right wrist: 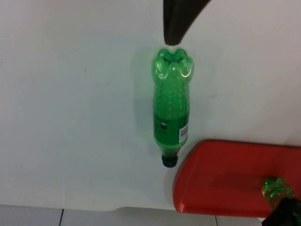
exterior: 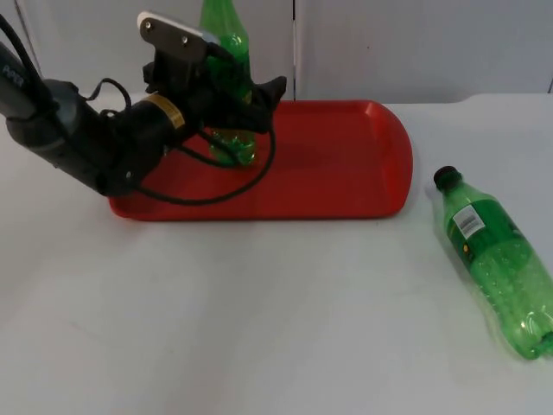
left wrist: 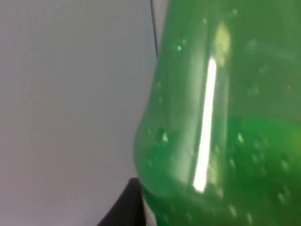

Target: Place the bottle upright on the tray.

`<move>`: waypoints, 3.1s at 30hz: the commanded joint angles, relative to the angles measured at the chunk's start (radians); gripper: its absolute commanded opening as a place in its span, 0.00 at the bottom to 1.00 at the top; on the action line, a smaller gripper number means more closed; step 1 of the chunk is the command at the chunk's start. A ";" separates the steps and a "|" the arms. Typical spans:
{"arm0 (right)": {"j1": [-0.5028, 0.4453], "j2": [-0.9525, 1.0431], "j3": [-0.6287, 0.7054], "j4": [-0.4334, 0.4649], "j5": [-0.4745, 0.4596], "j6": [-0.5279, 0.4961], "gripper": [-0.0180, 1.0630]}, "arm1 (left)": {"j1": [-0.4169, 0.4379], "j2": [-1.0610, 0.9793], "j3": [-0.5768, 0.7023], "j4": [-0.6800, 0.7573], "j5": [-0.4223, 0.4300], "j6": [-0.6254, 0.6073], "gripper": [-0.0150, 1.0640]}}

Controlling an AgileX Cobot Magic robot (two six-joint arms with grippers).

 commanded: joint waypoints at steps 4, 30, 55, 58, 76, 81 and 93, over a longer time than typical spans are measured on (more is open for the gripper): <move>-0.005 -0.004 0.001 0.002 0.001 -0.005 0.99 | 0.001 -0.061 -0.001 0.031 0.099 -0.051 0.99; -0.005 -0.004 0.001 0.002 0.001 -0.005 0.99 | 0.025 -0.290 0.356 0.032 0.176 -0.068 0.99; -0.005 -0.004 0.001 0.002 0.001 -0.005 0.99 | 0.025 -0.777 0.504 0.032 0.661 -0.119 0.99; -0.005 -0.004 0.001 0.002 0.001 -0.005 0.99 | 0.025 -0.824 0.504 0.032 0.729 -0.145 0.99; -0.005 -0.004 0.001 0.002 0.001 -0.005 0.99 | 0.019 -1.045 0.504 0.032 0.953 -0.349 0.99; -0.005 -0.004 0.001 0.002 0.001 -0.005 0.99 | -0.018 -1.085 0.504 0.032 0.977 -0.349 0.99; -0.005 -0.004 0.001 0.002 0.001 -0.005 0.99 | -0.251 -1.107 0.503 0.032 1.094 -0.348 0.99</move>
